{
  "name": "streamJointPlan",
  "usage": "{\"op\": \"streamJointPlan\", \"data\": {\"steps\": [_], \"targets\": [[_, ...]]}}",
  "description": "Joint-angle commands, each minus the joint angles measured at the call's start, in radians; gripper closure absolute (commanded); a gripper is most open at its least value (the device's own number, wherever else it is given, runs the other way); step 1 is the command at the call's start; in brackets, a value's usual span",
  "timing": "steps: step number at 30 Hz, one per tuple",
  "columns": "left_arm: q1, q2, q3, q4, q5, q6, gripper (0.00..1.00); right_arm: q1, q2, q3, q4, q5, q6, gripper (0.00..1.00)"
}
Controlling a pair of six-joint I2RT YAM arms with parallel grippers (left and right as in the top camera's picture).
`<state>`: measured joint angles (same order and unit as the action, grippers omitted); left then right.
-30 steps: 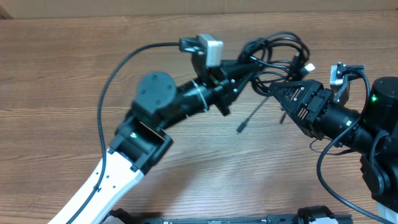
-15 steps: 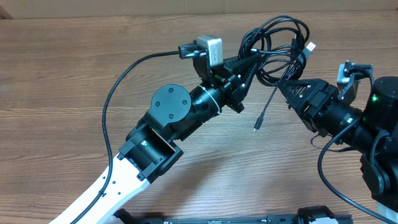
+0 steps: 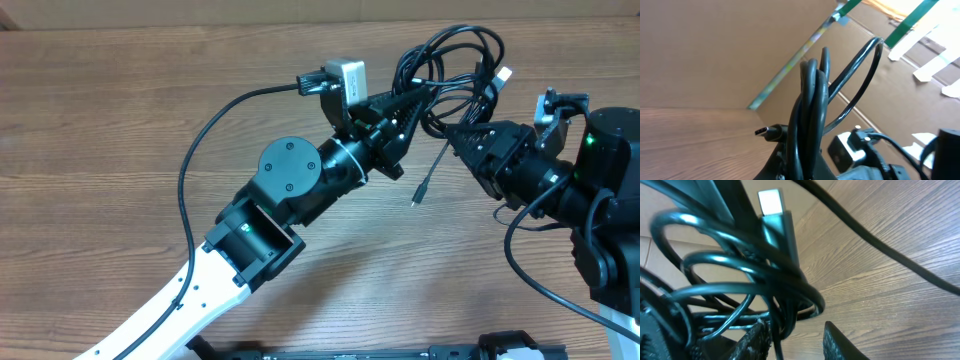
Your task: Untangle cables
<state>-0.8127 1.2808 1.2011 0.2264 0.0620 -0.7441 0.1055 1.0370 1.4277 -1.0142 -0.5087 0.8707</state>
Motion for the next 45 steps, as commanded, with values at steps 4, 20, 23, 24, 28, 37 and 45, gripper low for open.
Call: {"op": "streamJointPlan", "data": {"steps": [4, 20, 23, 24, 28, 37, 45], "targets": [[-0.039, 0.006, 0.019, 0.04, -0.015, -0.006, 0.96, 0.0, -0.003, 0.013, 0.012, 0.0, 0.0, 0.67], [-0.04, 0.007, 0.019, 0.072, 0.04, -0.163, 0.96, 0.0, -0.003, 0.013, 0.009, 0.038, 0.0, 0.96], [-0.04, 0.007, 0.019, 0.079, 0.043, -0.177, 0.96, 0.0, -0.002, 0.013, 0.006, 0.038, -0.008, 0.96], [-0.04, 0.007, 0.019, 0.084, 0.044, -0.18, 0.96, 0.0, -0.003, 0.013, 0.002, 0.038, -0.009, 0.96], [-0.04, 0.007, 0.019, 0.136, 0.049, -0.18, 0.96, 0.0, -0.002, 0.013, -0.061, 0.08, -0.039, 0.96], [-0.039, 0.006, 0.019, 0.201, 0.061, -0.18, 0.96, 0.0, -0.003, 0.013, -0.178, 0.23, -0.045, 0.96], [-0.037, 0.006, 0.019, 0.235, 0.041, -0.161, 0.96, 0.0, -0.003, 0.013, -0.225, 0.232, -0.127, 0.94]]}}
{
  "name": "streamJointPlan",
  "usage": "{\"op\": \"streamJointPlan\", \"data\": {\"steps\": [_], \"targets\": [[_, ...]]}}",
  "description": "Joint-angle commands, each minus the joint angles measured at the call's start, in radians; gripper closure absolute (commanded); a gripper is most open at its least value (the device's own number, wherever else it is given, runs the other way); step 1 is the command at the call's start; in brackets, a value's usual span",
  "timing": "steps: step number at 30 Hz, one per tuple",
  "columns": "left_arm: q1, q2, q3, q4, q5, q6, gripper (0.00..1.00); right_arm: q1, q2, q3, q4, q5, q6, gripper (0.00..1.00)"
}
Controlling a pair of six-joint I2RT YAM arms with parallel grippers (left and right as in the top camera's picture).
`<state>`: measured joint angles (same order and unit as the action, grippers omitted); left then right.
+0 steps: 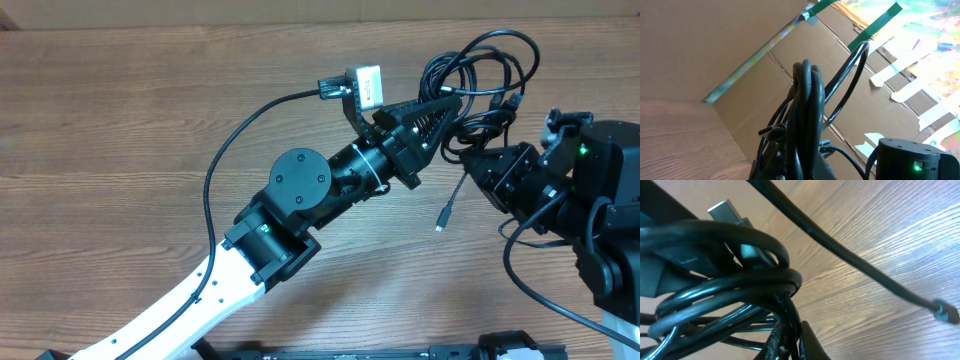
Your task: Untangle cables
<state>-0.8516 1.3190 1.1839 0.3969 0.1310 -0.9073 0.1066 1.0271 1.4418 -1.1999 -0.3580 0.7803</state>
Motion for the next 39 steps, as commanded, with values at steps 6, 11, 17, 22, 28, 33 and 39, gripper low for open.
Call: {"op": "streamJointPlan", "data": {"steps": [6, 11, 17, 22, 28, 33, 39], "targets": [[0.002, -0.032, 0.036, 0.071, -0.034, 0.01, 0.96, -0.001, 0.007, -0.001, -0.091, 0.097, -0.054, 0.83], [0.002, -0.032, 0.036, 0.071, -0.034, 0.011, 0.96, -0.001, 0.007, -0.001, -0.093, 0.095, -0.053, 0.65], [0.002, -0.034, 0.036, 0.073, -0.037, 0.033, 0.96, -0.001, 0.007, -0.001, -0.11, 0.096, -0.053, 0.38], [0.002, -0.034, 0.036, 0.072, -0.057, 0.058, 0.96, -0.001, 0.007, -0.001, -0.129, 0.096, -0.053, 0.27], [0.002, -0.034, 0.036, 0.072, -0.09, 0.06, 0.96, -0.001, 0.007, -0.001, -0.171, 0.096, -0.056, 0.24], [0.002, -0.034, 0.036, 0.087, -0.122, 0.104, 0.96, -0.001, 0.007, -0.001, -0.206, 0.058, -0.056, 0.15], [0.002, -0.034, 0.036, 0.111, -0.15, 0.108, 0.96, -0.001, 0.007, -0.001, -0.196, -0.065, -0.048, 0.14]]}}
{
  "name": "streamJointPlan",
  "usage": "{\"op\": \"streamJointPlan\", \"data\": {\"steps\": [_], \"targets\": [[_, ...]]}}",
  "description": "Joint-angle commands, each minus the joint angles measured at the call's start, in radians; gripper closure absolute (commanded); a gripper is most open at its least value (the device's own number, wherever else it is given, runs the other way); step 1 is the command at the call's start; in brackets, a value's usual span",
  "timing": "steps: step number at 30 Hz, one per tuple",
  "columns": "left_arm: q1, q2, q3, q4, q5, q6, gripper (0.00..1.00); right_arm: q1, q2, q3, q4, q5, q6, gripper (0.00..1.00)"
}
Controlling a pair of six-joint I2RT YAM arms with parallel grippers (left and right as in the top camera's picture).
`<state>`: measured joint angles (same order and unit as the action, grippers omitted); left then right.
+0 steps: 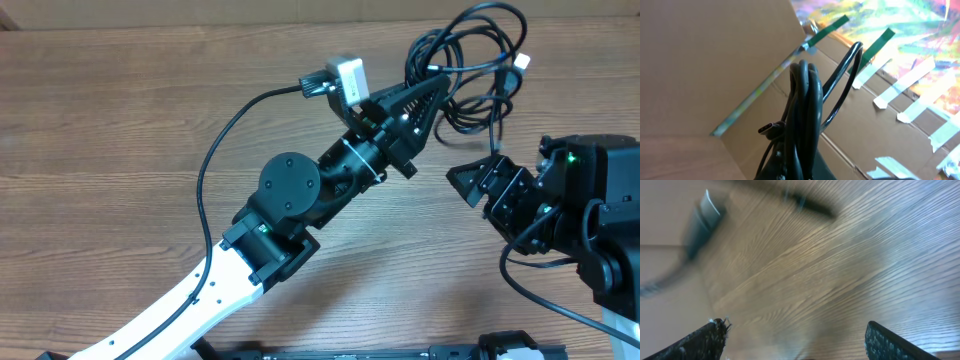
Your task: Untangle cables
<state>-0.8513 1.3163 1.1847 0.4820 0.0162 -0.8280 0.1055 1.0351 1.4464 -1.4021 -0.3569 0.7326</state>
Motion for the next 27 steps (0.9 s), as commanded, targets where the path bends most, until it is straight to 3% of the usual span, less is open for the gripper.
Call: {"op": "streamJointPlan", "data": {"steps": [1, 7, 13, 27], "targets": [[0.002, -0.032, 0.035, 0.034, -0.034, 0.028, 0.96, 0.0, -0.001, -0.005, 0.009, -0.086, -0.001, 0.14], [0.002, -0.032, 0.035, 0.023, -0.034, 0.056, 0.96, 0.0, -0.001, -0.005, 0.017, -0.077, -0.002, 0.14], [0.002, -0.032, 0.035, -0.021, -0.035, 0.198, 0.96, 0.0, -0.019, -0.005, 0.087, -0.072, 0.0, 0.14], [0.002, -0.032, 0.035, -0.063, 0.086, 0.219, 0.96, 0.0, -0.071, -0.005, 0.283, -0.045, 0.132, 0.14]]}}
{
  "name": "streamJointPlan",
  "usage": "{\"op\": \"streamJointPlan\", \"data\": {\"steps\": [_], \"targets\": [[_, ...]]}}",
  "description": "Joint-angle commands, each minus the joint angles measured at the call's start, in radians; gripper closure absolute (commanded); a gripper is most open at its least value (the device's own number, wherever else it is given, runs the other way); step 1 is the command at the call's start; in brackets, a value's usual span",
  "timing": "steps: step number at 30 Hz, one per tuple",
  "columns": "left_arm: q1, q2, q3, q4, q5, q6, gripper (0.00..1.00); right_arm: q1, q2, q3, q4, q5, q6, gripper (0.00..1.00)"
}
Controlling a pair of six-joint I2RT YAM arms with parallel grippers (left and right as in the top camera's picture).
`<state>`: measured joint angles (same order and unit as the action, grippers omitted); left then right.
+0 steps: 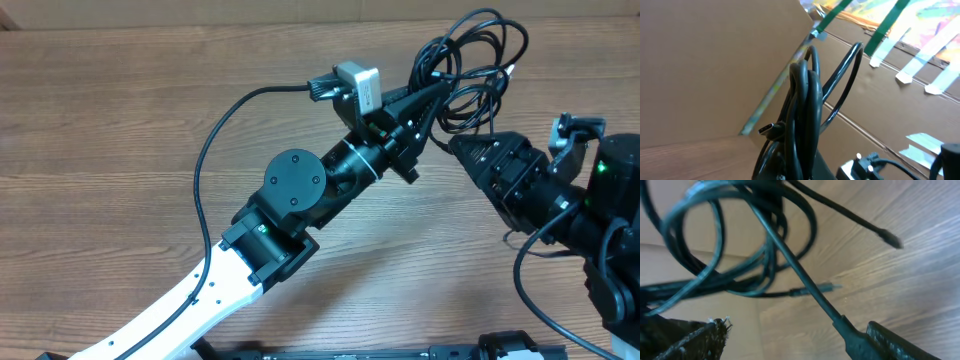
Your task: Untangle cables
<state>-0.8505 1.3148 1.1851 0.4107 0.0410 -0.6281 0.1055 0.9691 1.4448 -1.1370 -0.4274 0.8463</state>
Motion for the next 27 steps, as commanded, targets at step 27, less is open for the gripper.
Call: {"op": "streamJointPlan", "data": {"steps": [27], "targets": [[-0.001, -0.03, 0.035, 0.108, 0.181, -0.027, 0.96, 0.0, 0.072, -0.004, -0.088, 0.143, -0.01, 0.14]]}}
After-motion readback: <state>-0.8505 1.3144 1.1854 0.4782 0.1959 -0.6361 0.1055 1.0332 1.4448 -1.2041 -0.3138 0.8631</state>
